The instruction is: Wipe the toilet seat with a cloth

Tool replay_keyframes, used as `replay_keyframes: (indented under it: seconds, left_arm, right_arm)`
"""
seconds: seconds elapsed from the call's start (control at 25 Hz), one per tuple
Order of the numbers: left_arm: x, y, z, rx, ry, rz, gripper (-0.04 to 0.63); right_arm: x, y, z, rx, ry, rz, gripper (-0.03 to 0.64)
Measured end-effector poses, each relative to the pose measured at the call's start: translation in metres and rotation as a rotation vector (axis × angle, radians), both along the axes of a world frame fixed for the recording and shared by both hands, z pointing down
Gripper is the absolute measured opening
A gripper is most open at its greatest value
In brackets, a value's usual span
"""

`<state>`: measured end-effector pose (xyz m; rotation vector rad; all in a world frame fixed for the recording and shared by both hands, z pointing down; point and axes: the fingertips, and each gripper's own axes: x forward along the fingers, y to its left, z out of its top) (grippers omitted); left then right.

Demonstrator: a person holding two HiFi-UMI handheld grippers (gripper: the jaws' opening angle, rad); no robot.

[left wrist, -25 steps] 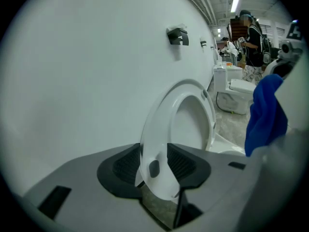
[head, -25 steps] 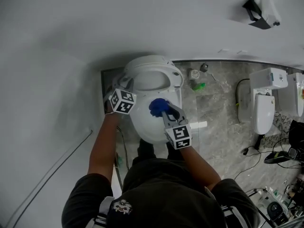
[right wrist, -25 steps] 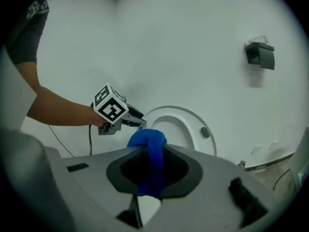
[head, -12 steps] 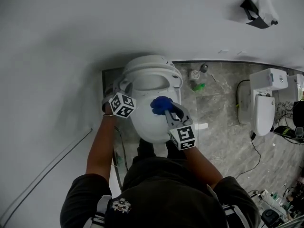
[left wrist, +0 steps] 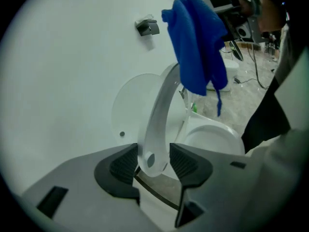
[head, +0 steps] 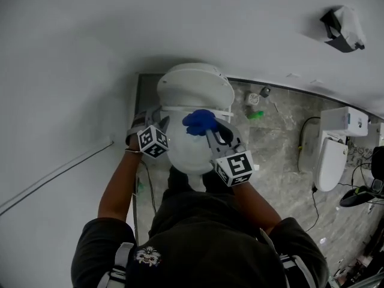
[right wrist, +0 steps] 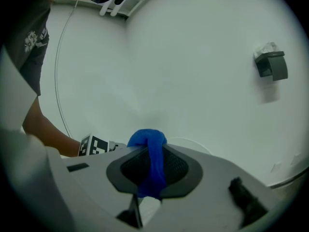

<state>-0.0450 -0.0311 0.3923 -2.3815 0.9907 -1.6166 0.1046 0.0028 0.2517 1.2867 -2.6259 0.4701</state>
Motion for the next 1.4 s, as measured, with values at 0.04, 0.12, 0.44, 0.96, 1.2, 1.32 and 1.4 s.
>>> replay_keyframes:
  seconds: [0.04,0.12,0.44,0.96,1.2,1.32,1.4]
  left_arm:
    - [0.001,0.01,0.003,-0.025,0.001,-0.009,0.195]
    - [0.003,0.031,0.008,-0.083,0.03,-0.052,0.195]
    - [0.004,0.128,0.04,-0.319,0.098,-0.134,0.195]
    - [0.006,0.221,0.109,-0.434,0.066,-0.015,0.261]
    - [0.01,0.256,0.139,-0.522,0.207,0.021,0.284]
    - [0.01,0.269,0.158,-0.606,0.289,0.028,0.287]
    - [0.009,0.273,0.168,-0.694,0.389,-0.003,0.287]
  right_arm:
    - [0.001,0.0,-0.001,0.001,-0.008,-0.014,0.058]
    - [0.003,0.002,-0.001,-0.002,-0.025,-0.042,0.058]
    - [0.007,0.036,0.042,-0.123,-0.041,-0.151,0.058]
    - [-0.013,0.063,0.095,-0.126,0.031,-0.052,0.057]
    - [-0.024,0.093,0.131,-0.182,0.058,-0.006,0.058]
    - [-0.032,0.111,0.151,-0.212,0.061,0.011,0.058]
    - [-0.038,0.121,0.161,-0.23,0.055,0.023,0.058]
